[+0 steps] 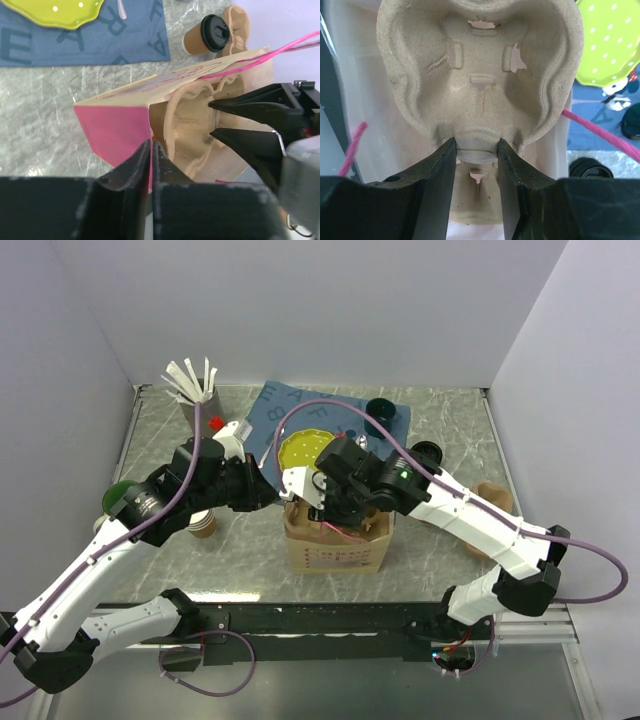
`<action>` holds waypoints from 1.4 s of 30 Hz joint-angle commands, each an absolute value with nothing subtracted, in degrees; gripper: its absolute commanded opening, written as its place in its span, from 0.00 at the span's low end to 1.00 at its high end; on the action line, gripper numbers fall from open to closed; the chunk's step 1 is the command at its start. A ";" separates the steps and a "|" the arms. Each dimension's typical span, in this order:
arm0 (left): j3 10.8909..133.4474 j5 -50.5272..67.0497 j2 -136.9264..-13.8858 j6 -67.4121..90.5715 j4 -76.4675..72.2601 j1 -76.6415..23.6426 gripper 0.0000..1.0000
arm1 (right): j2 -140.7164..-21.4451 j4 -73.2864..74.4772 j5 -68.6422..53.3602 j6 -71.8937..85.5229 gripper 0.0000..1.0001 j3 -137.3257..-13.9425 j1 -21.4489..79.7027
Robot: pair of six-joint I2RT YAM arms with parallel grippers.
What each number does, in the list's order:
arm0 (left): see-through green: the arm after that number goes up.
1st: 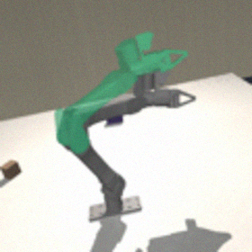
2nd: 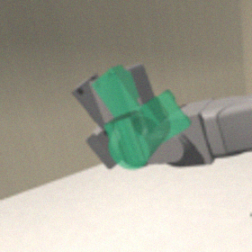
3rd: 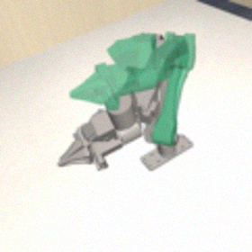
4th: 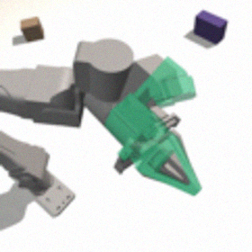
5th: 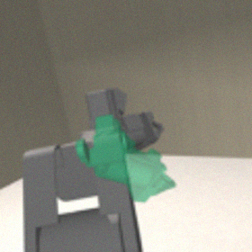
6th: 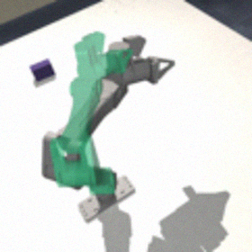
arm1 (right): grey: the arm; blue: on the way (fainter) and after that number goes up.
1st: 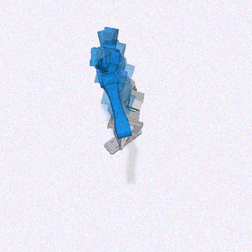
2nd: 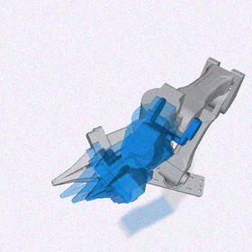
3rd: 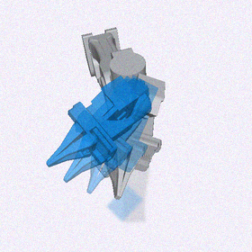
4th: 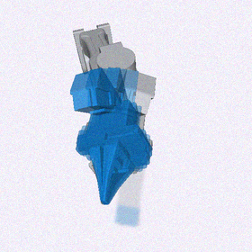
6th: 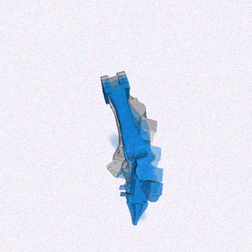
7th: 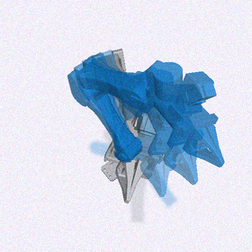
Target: Pack the takeout coffee
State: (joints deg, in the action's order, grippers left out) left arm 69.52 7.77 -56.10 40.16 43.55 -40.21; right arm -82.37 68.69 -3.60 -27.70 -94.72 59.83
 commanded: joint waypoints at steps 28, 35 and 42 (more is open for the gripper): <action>69.70 -8.09 -55.02 46.58 60.47 -35.78 0.48 | -87.89 71.80 -0.61 -23.91 0.34 -94.57 61.08; 69.26 -7.03 -54.67 45.97 60.73 -35.24 0.49 | -88.68 71.46 -0.88 -22.94 0.36 -92.73 61.08; 69.08 -6.94 -54.23 45.53 61.52 -35.07 0.50 | -88.95 70.93 -0.53 -22.15 0.40 -89.74 61.17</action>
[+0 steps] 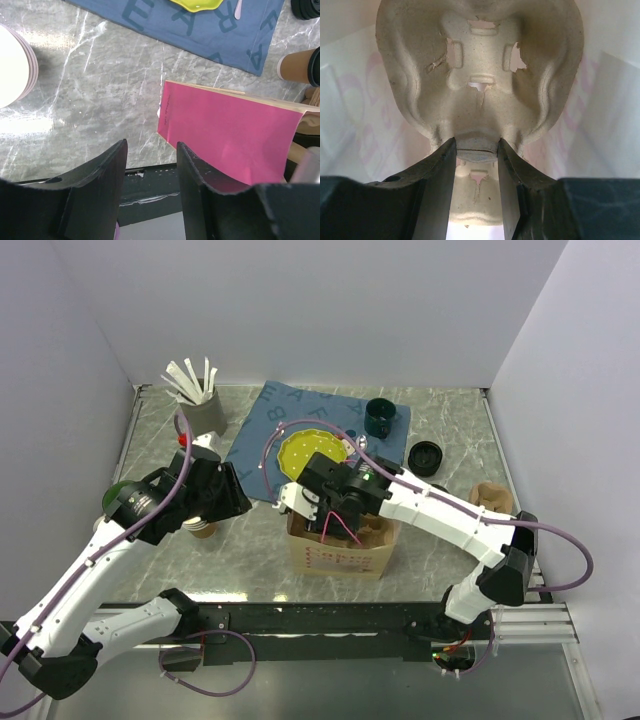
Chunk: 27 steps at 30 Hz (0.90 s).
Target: Pack the takeout coffee
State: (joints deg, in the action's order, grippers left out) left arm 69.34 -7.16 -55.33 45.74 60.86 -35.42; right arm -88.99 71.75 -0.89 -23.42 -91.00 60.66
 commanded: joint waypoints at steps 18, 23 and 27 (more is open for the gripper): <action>69.08 -6.50 -53.44 44.47 61.35 -34.89 0.54 | -87.36 65.21 -0.53 -21.97 0.69 -83.58 61.00; 71.80 -7.82 -53.96 43.77 62.31 -34.89 0.59 | -86.49 66.18 -0.17 -21.62 0.75 -87.01 61.08; 74.79 -8.00 -54.84 42.20 63.81 -34.89 0.62 | -85.08 66.79 1.84 -20.57 0.77 -90.43 61.00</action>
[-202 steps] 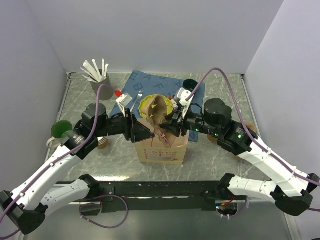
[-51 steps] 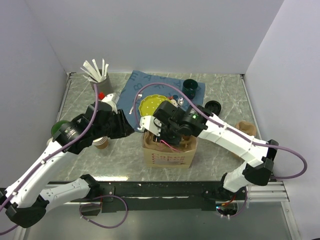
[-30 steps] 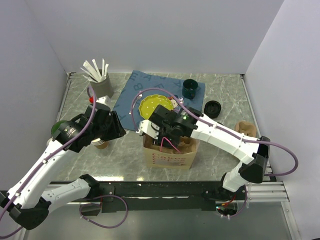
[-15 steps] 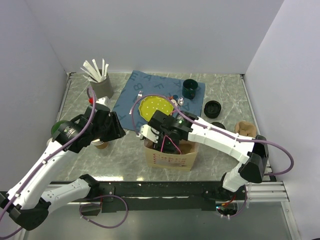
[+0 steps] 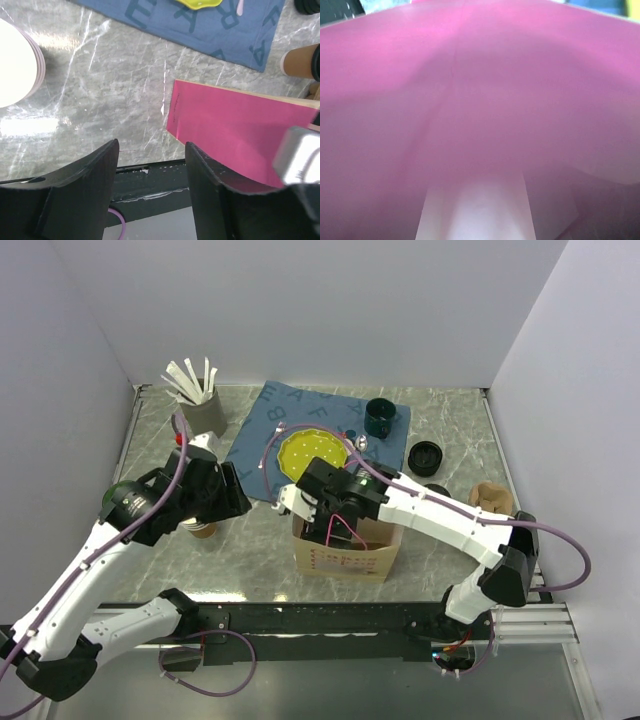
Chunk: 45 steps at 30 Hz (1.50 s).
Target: Pack the takeout coffee
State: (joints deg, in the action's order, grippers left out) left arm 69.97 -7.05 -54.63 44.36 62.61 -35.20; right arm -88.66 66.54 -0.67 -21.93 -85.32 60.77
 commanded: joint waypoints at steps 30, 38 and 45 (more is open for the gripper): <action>80.86 15.11 -59.50 36.30 48.00 -34.98 0.68 | -76.30 57.31 10.36 10.53 0.82 -117.69 61.08; 80.33 17.14 -64.24 33.49 45.09 -35.59 0.68 | -59.88 45.61 18.26 14.48 1.00 -100.91 60.91; 77.17 13.10 -66.88 33.22 42.27 -40.95 0.65 | -59.49 62.20 35.93 21.70 1.00 -106.68 59.86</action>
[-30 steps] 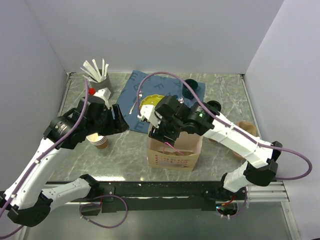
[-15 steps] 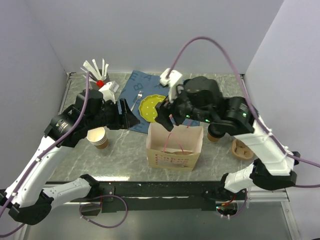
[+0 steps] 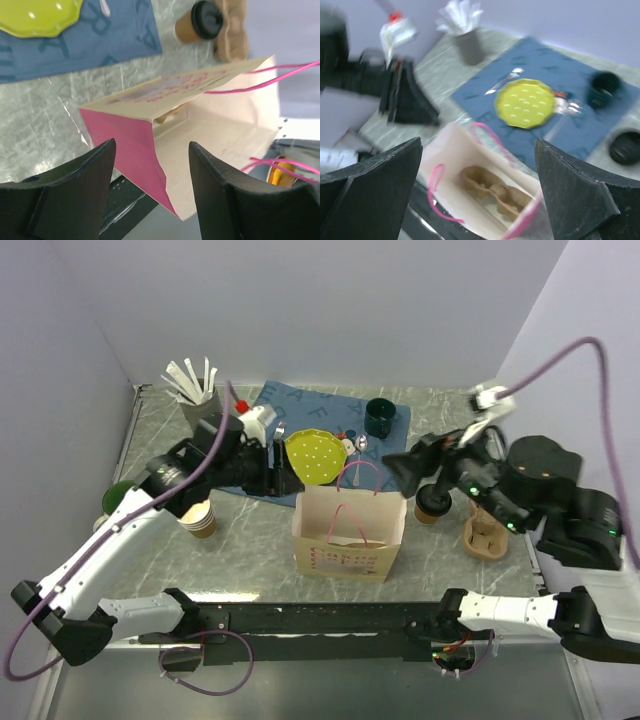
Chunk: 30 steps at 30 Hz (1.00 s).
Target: Pack the takeout coffee
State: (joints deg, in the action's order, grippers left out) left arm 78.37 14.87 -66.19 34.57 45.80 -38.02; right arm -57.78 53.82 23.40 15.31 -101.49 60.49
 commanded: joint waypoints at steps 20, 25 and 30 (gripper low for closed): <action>82.97 2.90 -71.81 37.35 57.20 -43.42 0.06 | -68.02 78.57 18.02 25.67 1.00 -111.71 34.13; 81.48 0.18 -70.58 39.37 60.11 -43.42 0.08 | -67.33 75.86 16.35 25.22 1.00 -107.41 28.75; 81.56 0.18 -71.10 41.21 62.13 -43.24 0.18 | -67.32 75.06 14.15 24.26 1.00 -101.78 26.11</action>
